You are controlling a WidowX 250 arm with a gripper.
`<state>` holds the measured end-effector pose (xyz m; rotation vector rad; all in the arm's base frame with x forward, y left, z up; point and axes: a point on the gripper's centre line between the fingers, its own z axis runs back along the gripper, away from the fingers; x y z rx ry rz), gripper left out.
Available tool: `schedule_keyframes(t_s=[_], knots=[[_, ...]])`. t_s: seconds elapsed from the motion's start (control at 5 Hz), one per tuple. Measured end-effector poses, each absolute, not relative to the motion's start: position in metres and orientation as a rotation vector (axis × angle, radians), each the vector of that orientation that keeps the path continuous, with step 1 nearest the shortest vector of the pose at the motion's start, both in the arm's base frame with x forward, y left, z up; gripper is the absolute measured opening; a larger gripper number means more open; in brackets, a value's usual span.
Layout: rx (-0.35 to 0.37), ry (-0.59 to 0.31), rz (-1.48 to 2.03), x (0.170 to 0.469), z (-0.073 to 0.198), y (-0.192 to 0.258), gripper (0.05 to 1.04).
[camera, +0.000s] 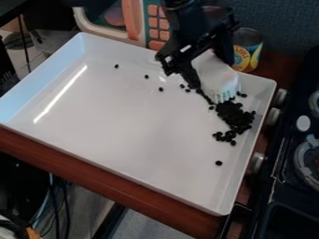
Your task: Sweep into pile
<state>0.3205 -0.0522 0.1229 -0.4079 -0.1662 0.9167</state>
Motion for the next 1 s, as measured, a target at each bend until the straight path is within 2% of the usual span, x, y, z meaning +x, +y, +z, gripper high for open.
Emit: schedule_keyframes(t_s=[0.4,1.0], knots=[[-0.225,-0.152,1.275,0.271,0.096,-0.044,0.749],[-0.142,-0.126,1.331,0.250,0.048,-0.040,0.749]])
